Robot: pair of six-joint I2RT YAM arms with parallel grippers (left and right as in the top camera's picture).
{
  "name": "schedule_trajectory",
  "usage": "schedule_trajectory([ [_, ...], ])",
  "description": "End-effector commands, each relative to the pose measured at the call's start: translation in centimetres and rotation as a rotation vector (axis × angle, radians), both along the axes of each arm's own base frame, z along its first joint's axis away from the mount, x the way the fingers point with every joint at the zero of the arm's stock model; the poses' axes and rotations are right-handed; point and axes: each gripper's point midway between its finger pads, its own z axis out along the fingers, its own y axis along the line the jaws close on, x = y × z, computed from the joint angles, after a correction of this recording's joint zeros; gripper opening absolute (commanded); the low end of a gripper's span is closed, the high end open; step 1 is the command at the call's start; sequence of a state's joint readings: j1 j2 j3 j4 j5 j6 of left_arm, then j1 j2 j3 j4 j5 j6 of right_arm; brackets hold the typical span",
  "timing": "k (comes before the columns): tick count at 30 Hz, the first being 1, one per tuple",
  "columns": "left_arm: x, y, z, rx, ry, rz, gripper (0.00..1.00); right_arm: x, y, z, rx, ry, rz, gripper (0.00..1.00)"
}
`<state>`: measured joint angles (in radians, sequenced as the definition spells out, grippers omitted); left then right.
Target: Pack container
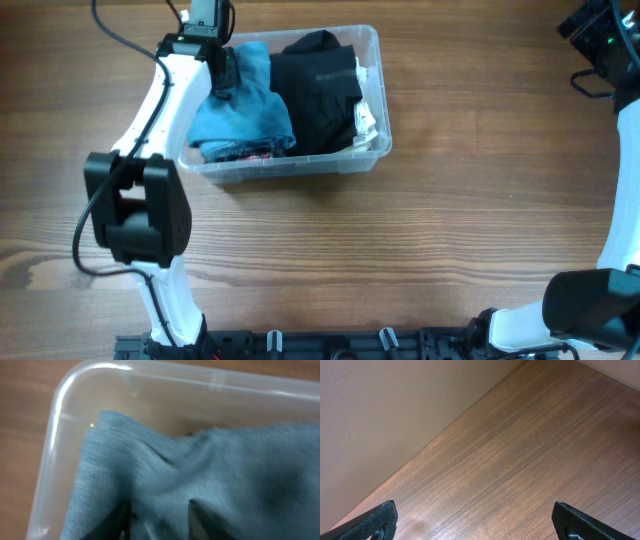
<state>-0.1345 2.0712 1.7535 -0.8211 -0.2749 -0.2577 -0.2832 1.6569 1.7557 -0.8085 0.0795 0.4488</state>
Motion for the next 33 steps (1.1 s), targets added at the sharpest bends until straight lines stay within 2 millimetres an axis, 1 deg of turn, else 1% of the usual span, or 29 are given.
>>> schedule_trajectory([
  [1, -3.6, 0.0, 6.7, -0.043, -0.051, -0.004, 0.57, 0.1, 0.0, -0.2, 0.004, 0.004, -0.004, 1.00],
  [3, -6.1, -1.3, 10.8, -0.085, -0.095, -0.043, 0.90, 0.1, 0.0, -0.2, 0.005, 0.003, -0.004, 1.00],
  [4, -7.6, -1.7, 13.6, -0.092, -0.140, -0.059, 1.00, 0.1, 0.0, -0.2, 0.004, 0.004, -0.003, 1.00],
  [5, -8.7, -1.9, 15.4, -0.101, -0.175, -0.071, 1.00, 0.1, 0.0, -0.2, 0.004, 0.004, -0.004, 1.00],
  [6, -9.4, -2.1, 16.6, -0.111, -0.200, -0.081, 1.00, 0.1, 0.0, -0.2, 0.004, 0.004, -0.003, 1.00],
  [7, -10.9, -3.5, 19.1, -0.170, -0.255, -0.130, 1.00, 0.1, 0.0, -0.2, 0.004, 0.004, -0.004, 1.00],
  [9, -13.1, -6.4, 22.1, -0.284, -0.316, -0.237, 1.00, 0.1, 0.0, -0.2, 0.004, 0.004, -0.004, 1.00],
  [10, -14.2, -7.7, 23.2, -0.331, -0.333, -0.286, 1.00, 0.1, 0.0, -0.2, 0.004, 0.003, -0.004, 1.00],
  [11, -15.3, -8.4, 24.0, -0.352, -0.344, -0.316, 1.00, 0.1, 0.0, -0.2, 0.004, 0.004, -0.004, 1.00],
  [12, -16.4, -8.6, 24.8, -0.356, -0.358, -0.331, 1.00, 0.1, 0.0, -0.2, 0.004, 0.004, -0.004, 1.00],
  [14, -18.1, -8.5, 25.3, -0.358, -0.355, -0.343, 1.00, 0.1, 0.0, -0.2, 0.004, 0.004, -0.004, 1.00],
  [15, -18.7, -8.3, 25.3, -0.358, -0.349, -0.342, 1.00, 0.1, 0.0, -0.2, 0.004, 0.004, -0.003, 1.00],
  [16, -19.5, -7.8, 24.8, -0.340, -0.317, -0.333, 1.00, 0.1, 0.0, -0.2, 0.004, 0.003, -0.004, 1.00],
  [17, -19.9, -6.9, 24.5, -0.301, -0.303, -0.304, 1.00, 0.1, 0.0, -0.2, 0.004, 0.004, -0.004, 1.00],
  [19, -20.7, -5.1, 24.6, -0.230, -0.306, -0.254, 1.00, 0.1, 0.0, -0.2, 0.004, 0.004, -0.004, 1.00],
  [20, -21.5, -4.4, 25.1, -0.207, -0.322, -0.237, 1.00, 0.1, 0.0, -0.2, 0.004, 0.004, -0.004, 1.00],
  [22, -22.6, -3.6, 26.1, -0.193, -0.363, -0.226, 1.00, 0.1, 0.0, -0.2, 0.004, 0.003, -0.004, 1.00],
  [24, -23.0, -2.9, 27.3, -0.177, -0.421, -0.235, 1.00, 0.1, 0.0, -0.2, 0.004, 0.003, -0.004, 1.00],
  [25, -22.9, -2.5, 28.1, -0.175, -0.491, -0.272, 1.00, 0.1, 0.0, -0.2, 0.004, 0.004, -0.004, 1.00],
  [26, -22.8, -2.3, 28.4, -0.178, -0.541, -0.301, 1.00, 0.1, 0.0, -0.2, 0.004, 0.004, -0.004, 1.00],
  [28, -22.8, -1.8, 28.6, -0.199, -0.679, -0.345, 1.00, 0.1, 0.0, -0.2, 0.004, 0.004, -0.004, 1.00],
  [29, -22.8, -1.2, 28.5, -0.206, -0.775, -0.342, 1.00, 0.1, 0.0, -0.2, 0.004, 0.003, -0.004, 1.00],
  [30, -23.1, -1.0, 28.2, -0.212, -0.867, -0.356, 1.00, 0.1, 0.0, -0.2, 0.004, 0.004, -0.003, 1.00],
  [32, -23.8, -1.2, 27.0, -0.217, -1.002, -0.409, 1.00, 0.1, 0.0, -0.2, 0.004, 0.004, -0.003, 1.00],
  [33, -24.4, -1.5, 25.3, -0.215, -1.088, -0.443, 1.00, 0.1, 0.0, -0.2, 0.004, 0.004, -0.004, 1.00],
])
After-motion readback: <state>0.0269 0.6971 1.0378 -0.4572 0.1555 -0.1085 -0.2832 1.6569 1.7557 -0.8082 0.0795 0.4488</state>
